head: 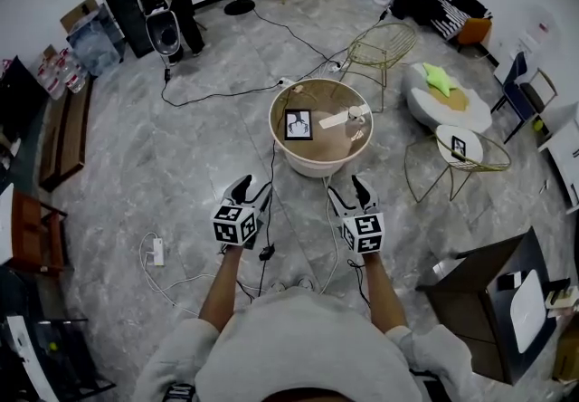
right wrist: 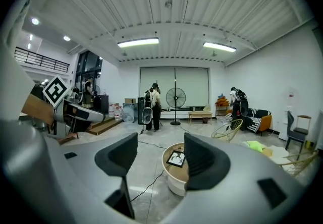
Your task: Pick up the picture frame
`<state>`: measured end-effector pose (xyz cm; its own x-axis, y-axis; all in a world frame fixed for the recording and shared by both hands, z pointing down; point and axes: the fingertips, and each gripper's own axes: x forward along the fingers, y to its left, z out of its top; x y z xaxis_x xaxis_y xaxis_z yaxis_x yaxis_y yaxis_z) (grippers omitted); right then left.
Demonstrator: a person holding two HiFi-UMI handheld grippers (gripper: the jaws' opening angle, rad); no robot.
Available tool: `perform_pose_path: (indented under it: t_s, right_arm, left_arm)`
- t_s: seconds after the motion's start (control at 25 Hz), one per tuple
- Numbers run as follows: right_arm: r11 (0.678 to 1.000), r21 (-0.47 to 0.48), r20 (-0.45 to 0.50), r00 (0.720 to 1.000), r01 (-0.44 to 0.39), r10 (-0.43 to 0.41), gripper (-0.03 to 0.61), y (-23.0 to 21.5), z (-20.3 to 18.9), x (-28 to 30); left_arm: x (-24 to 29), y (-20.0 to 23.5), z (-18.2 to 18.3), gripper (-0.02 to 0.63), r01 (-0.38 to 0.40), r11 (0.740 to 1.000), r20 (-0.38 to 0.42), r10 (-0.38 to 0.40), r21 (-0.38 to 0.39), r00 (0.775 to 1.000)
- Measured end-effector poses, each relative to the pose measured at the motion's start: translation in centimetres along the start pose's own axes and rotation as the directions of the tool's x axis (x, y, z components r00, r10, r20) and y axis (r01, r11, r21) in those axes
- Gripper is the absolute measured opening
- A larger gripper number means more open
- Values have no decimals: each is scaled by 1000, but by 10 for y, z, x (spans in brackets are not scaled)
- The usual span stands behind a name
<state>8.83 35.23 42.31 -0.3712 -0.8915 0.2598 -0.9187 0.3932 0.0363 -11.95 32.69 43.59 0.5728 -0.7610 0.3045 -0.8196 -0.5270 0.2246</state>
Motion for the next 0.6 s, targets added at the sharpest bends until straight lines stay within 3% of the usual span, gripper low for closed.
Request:
perform_pose_path:
  t_s: [0.6]
  right_arm:
    - [1000,-11,-16,1000,-6,6,278,-20,-8,27]
  left_arm:
    - [25,6,5,227,-43,999,7,43,23,999]
